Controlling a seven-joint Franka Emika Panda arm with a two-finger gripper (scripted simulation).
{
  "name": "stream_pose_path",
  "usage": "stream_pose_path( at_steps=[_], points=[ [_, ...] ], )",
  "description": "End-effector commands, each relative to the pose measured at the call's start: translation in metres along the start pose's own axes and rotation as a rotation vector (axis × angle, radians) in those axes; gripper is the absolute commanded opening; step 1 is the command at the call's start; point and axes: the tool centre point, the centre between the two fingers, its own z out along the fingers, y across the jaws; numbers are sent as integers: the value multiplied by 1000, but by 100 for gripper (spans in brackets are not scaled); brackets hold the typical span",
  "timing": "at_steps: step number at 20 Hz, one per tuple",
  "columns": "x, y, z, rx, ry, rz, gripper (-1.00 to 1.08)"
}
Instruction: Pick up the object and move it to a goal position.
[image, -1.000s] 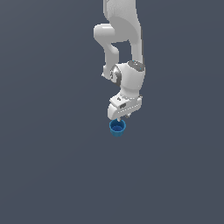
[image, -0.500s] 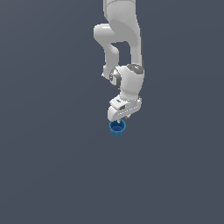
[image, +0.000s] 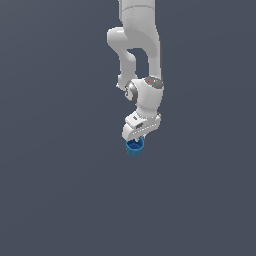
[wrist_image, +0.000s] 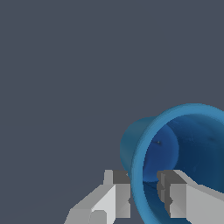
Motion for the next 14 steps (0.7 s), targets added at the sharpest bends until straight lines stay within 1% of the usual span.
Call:
stream_pose_path(
  at_steps=[1, 9, 14],
  points=[
    [0, -1, 1, 1, -1, -1, -100],
    [1, 0, -1, 0, 0, 0, -100],
    [6, 0, -12, 0, 0, 0, -100]
  ],
)
